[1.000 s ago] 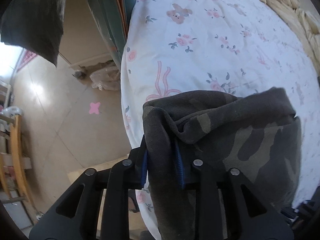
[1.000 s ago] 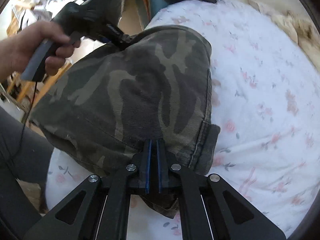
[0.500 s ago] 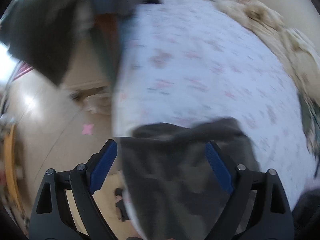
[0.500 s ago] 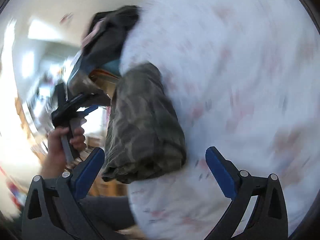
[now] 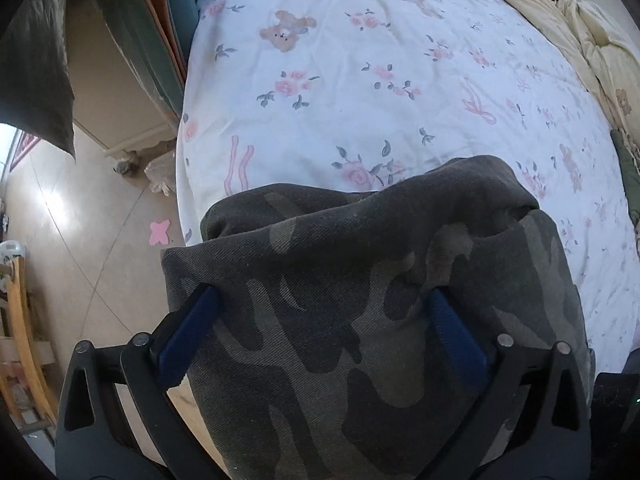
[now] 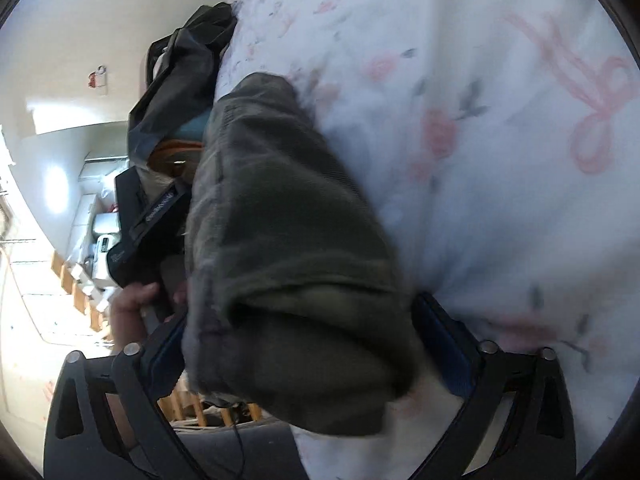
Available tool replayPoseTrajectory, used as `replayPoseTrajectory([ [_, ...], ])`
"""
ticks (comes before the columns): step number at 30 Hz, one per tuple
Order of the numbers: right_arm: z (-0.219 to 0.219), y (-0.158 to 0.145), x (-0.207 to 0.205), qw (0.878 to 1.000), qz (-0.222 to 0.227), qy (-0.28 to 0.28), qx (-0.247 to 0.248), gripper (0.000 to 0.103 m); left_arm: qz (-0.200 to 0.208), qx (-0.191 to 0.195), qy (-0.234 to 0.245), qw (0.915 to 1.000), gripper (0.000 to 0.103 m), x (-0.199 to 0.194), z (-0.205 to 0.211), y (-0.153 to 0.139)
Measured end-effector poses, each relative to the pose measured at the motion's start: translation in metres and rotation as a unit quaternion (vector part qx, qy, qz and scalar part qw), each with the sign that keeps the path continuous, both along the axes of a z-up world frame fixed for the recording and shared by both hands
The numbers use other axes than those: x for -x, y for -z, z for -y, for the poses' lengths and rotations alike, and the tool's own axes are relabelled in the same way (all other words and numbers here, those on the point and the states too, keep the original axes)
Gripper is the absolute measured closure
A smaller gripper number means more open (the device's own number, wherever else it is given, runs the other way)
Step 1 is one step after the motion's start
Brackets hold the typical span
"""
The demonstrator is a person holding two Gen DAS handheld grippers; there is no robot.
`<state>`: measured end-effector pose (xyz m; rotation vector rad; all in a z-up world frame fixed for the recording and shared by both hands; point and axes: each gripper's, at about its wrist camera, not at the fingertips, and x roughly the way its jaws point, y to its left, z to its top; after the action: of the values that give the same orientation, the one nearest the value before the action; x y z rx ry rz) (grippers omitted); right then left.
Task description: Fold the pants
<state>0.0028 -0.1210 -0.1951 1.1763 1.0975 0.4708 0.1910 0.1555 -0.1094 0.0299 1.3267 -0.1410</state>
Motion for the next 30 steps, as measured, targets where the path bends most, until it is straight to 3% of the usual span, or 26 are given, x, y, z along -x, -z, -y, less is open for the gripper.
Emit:
replayPoseTrajectory([
  [4,-0.003,-0.027,-0.008,0.998,0.046,-0.032,0.030,0.051,-0.003,0.000,-0.009,1.0000,0.000,-0.001,-0.002,-0.002],
  [7,0.009,-0.044,-0.015,0.995,0.073,-0.054,0.033,0.058,-0.021,0.022,-0.016,0.9994,0.000,0.000,-0.007,-0.004],
  [12,0.058,-0.063,-0.051,0.989,0.093,-0.111,0.028,0.061,-0.045,0.065,0.015,0.9967,0.000,0.007,0.018,-0.012],
  [15,0.098,-0.070,-0.083,0.981,0.063,-0.173,0.063,0.062,-0.079,0.087,0.060,0.9912,0.000,0.015,0.045,-0.004],
  [19,0.146,-0.095,-0.142,0.963,0.081,-0.222,0.133,0.063,-0.107,0.100,0.126,0.9812,0.000,0.027,0.089,0.002],
  [23,0.177,-0.069,-0.198,0.956,0.050,-0.260,0.125,0.061,-0.124,0.094,0.188,0.9699,0.000,0.035,0.124,0.004],
  [26,0.185,-0.050,-0.208,0.952,0.029,-0.268,0.143,0.047,-0.121,0.126,0.205,0.9630,0.000,0.034,0.124,-0.008],
  [27,0.190,-0.047,-0.205,0.954,0.026,-0.264,0.142,0.035,-0.108,0.151,0.200,0.9619,0.000,0.030,0.115,-0.019],
  [29,0.205,-0.047,-0.191,0.962,0.024,-0.231,0.142,0.032,-0.067,0.175,0.177,0.9663,0.000,0.019,0.098,-0.036],
  [30,0.213,-0.049,-0.187,0.967,0.024,-0.211,0.141,0.027,-0.037,0.178,0.141,0.9731,0.000,0.009,0.083,-0.042],
])
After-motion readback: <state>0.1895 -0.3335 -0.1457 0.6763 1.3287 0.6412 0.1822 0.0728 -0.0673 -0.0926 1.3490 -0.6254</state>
